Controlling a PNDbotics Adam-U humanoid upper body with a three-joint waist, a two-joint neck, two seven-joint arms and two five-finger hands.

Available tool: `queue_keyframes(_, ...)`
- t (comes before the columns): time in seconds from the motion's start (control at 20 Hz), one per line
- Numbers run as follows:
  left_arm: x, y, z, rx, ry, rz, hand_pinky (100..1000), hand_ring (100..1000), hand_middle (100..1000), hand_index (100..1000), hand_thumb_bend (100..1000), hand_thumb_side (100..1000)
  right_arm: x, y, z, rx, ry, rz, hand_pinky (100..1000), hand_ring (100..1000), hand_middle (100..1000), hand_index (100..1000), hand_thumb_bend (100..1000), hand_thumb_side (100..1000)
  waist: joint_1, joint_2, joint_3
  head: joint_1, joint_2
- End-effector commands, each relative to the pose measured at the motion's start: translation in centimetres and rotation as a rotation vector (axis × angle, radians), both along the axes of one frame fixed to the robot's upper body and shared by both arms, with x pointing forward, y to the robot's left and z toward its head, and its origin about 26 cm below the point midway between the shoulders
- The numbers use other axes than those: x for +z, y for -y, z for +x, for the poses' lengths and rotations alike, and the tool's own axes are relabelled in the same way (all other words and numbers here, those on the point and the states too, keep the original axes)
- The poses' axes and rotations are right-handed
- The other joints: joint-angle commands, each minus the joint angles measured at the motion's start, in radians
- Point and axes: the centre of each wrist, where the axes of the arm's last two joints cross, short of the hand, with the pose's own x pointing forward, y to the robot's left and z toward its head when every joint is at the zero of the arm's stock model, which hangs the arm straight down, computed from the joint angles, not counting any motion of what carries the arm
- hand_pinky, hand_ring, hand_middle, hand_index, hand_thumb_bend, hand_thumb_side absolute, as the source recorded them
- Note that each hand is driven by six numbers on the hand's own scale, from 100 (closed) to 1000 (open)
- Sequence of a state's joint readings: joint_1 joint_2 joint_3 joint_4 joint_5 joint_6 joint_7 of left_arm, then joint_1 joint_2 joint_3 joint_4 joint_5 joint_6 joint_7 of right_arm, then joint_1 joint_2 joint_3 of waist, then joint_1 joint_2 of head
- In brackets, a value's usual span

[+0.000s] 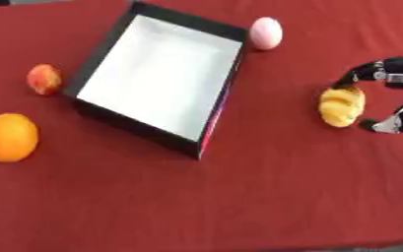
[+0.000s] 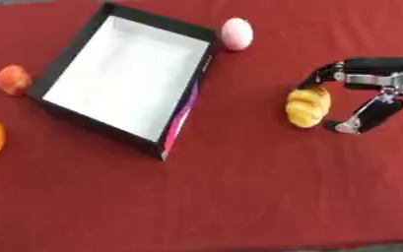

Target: Pick up objects on the table and place them in the box.

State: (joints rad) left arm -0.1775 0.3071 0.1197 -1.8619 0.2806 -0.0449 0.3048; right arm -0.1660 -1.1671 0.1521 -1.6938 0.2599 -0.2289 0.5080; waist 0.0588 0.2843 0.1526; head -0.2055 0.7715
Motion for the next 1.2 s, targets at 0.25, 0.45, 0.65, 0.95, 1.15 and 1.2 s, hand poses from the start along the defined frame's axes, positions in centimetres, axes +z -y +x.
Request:
queue_keyframes(0.25, 0.6, 0.0, 0.1, -0.014, 0.016, 0.009, 864, 784, 777, 795, 183, 845, -0.2, 0.1, 0.3, -0.013, 0.033, -0.037, 906, 832, 769, 879, 292, 145, 0.013, 0.007, 0.004, -0.005, -0.009)
queue_keyframes(0.45, 0.6, 0.1, 0.1, -0.016, 0.016, 0.008, 865, 784, 775, 794, 182, 844, -0.8, -0.2, 0.4, -0.021, 0.071, -0.022, 891, 809, 665, 824, 264, 154, 0.013, 0.009, 0.006, -0.006, -0.011)
queue_keyframes(0.65, 0.6, 0.1, 0.1, -0.020, 0.015, 0.007, 865, 785, 773, 794, 182, 844, -1.2, -0.5, 0.5, -0.044, 0.123, 0.032, 873, 783, 575, 756, 211, 144, 0.014, 0.010, 0.007, -0.004, -0.014)
queue_keyframes(0.95, 0.6, 0.2, 0.1, -0.024, 0.016, 0.005, 865, 783, 767, 789, 184, 842, -1.4, -0.9, 0.6, -0.066, 0.228, 0.074, 827, 711, 472, 653, 312, 100, 0.014, 0.009, 0.010, -0.007, -0.019)
queue_keyframes(1.15, 0.6, 0.2, 0.1, -0.025, 0.014, 0.001, 866, 782, 766, 788, 185, 843, -1.7, -1.0, 0.6, -0.047, 0.279, 0.062, 811, 681, 454, 628, 222, 100, 0.012, 0.009, 0.012, -0.008, -0.018)
queue_keyframes(1.2, 0.5, 0.2, 0.1, -0.025, 0.013, 0.001, 866, 782, 766, 788, 185, 843, -1.7, -1.0, 0.6, -0.042, 0.289, 0.066, 810, 681, 456, 631, 207, 100, 0.012, 0.009, 0.012, -0.007, -0.018)
